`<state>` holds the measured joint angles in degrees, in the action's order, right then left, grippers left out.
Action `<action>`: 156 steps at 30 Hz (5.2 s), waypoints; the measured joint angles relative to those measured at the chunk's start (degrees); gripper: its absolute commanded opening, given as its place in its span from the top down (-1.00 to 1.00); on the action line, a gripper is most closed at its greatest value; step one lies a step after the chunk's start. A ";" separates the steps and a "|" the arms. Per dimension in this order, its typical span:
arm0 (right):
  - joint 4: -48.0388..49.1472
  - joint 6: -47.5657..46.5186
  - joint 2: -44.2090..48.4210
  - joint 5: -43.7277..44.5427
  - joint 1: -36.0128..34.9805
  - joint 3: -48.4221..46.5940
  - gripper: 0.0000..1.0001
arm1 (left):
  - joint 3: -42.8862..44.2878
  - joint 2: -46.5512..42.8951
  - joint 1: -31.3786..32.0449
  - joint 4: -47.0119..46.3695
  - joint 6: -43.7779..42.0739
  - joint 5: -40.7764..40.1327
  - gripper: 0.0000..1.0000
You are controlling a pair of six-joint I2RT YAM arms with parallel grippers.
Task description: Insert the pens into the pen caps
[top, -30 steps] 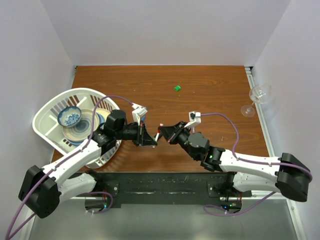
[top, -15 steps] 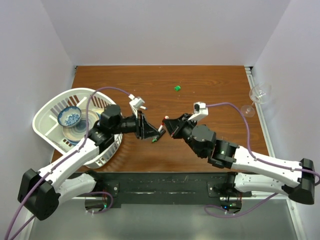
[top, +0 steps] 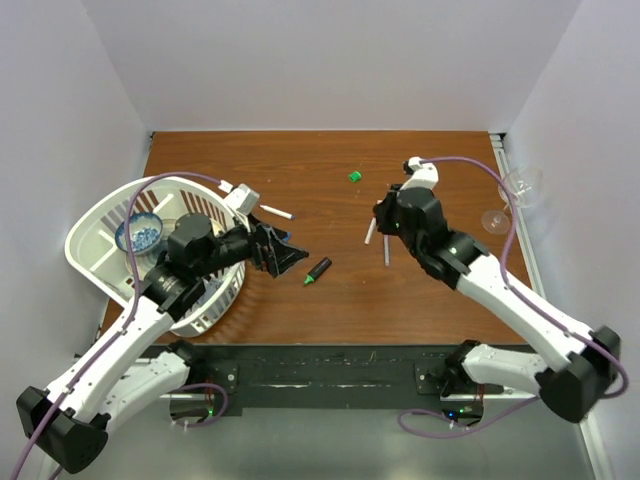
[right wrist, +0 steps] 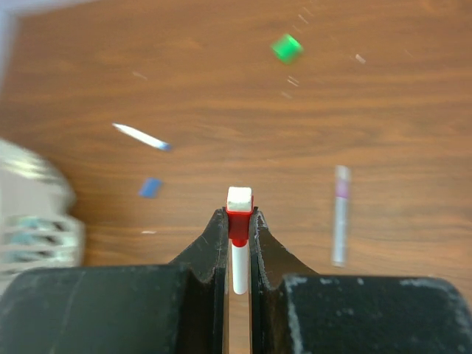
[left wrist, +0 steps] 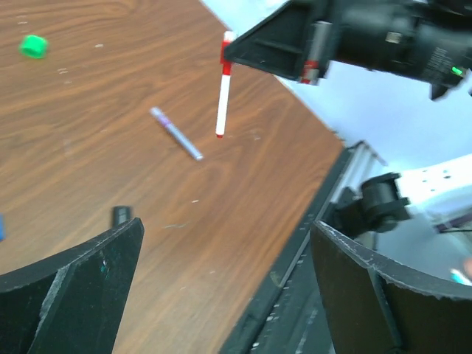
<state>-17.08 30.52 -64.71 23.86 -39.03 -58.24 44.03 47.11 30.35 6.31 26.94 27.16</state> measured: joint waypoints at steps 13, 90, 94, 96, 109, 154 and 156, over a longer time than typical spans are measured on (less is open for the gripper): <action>-4.85 -5.73 -32.46 -10.21 9.73 -11.32 0.93 | -2.80 -4.90 -0.02 8.48 -9.64 -12.72 -1.00; -2.69 -62.47 -45.92 -39.43 -6.71 -13.70 0.95 | -4.63 -24.90 -0.02 9.60 -10.67 -32.44 -0.99; -1.36 -54.21 -45.90 -37.55 -6.71 -13.44 1.00 | -4.63 -24.55 -0.02 9.57 -10.45 -31.80 -0.97; 1.16 -50.40 -45.00 -36.33 -6.71 -11.67 1.00 | -4.63 -23.80 -0.02 9.60 -10.05 -31.61 -0.96; 4.59 -29.35 -34.77 -27.85 -6.34 -3.39 1.00 | -3.08 -16.00 -0.02 11.39 -7.69 -28.20 -0.82; 5.95 16.02 -12.79 -7.82 -12.09 -6.88 1.00 | -6.45 11.15 6.21 -18.03 8.00 -12.83 -0.26; 6.05 16.41 -12.74 -7.80 -12.33 -6.88 1.00 | -6.45 11.87 6.45 -18.51 8.02 -13.18 -0.18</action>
<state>-11.03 46.94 -77.45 16.05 -51.35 -65.12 37.58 58.98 36.80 -12.21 34.96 13.98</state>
